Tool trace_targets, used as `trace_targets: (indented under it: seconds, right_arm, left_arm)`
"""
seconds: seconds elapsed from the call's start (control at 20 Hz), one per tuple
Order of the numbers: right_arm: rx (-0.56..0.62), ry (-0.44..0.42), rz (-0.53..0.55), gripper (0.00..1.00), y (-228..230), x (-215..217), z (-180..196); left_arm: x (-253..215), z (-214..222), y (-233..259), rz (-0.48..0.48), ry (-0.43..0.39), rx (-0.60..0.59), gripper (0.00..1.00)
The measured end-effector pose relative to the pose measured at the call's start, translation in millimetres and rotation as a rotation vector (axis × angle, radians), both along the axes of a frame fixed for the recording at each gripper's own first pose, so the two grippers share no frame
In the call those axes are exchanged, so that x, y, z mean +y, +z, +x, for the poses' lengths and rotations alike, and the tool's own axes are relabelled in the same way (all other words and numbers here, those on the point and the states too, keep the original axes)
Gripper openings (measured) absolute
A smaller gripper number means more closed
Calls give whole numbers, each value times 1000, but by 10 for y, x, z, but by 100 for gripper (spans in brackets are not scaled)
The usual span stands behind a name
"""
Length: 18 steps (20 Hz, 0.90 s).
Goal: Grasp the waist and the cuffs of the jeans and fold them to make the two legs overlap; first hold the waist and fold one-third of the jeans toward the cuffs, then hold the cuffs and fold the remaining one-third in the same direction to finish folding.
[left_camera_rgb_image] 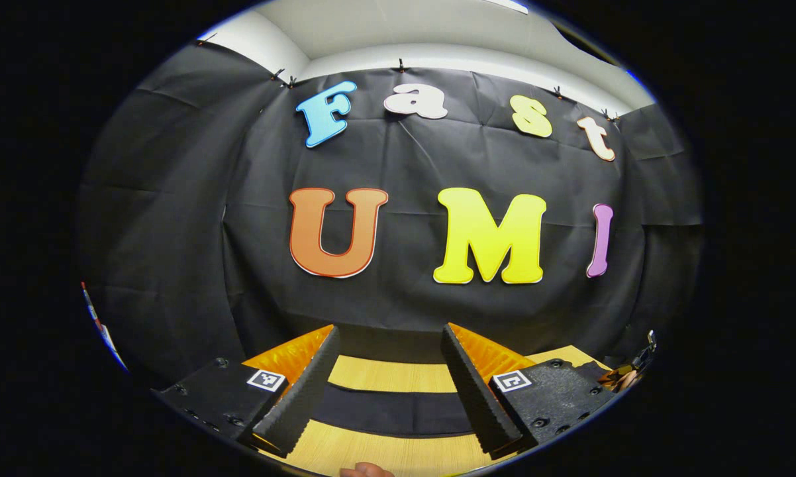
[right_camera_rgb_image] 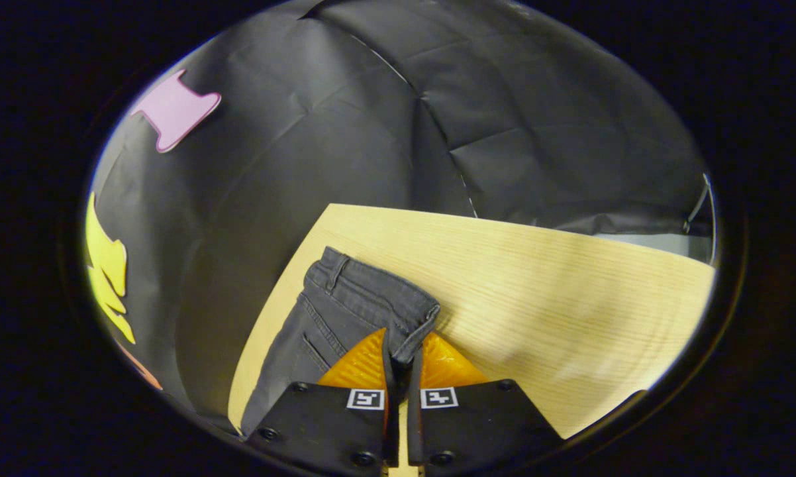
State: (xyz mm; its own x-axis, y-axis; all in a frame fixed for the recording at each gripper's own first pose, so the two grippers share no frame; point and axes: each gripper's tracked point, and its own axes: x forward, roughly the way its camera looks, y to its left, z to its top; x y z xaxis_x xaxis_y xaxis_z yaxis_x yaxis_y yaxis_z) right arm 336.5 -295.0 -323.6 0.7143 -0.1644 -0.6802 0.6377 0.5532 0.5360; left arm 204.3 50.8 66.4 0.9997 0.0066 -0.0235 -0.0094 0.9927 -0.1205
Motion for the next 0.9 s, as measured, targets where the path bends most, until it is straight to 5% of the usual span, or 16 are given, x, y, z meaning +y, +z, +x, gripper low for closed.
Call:
trace_targets:
  seconds: [0.25,0.65,0.7,0.75,0.9]
  right_arm:
    - [-37,42,-74,5,191,1,25]
    - [-234,301,-413,5,1271,460,-53]
    - [-265,330,-439,5,1361,527,-123]
    - [-295,360,-464,5,1443,582,-173]
    - [-374,446,-505,5,1826,711,-391]
  left_arm:
    - [20,-59,-29,32,-17,6,98]
    - [170,-151,-65,-31,0,13,100]
    - [206,-180,-70,-40,7,14,88]
    - [252,-222,-78,-46,14,16,98]
    - [368,-324,-118,-45,36,29,98]
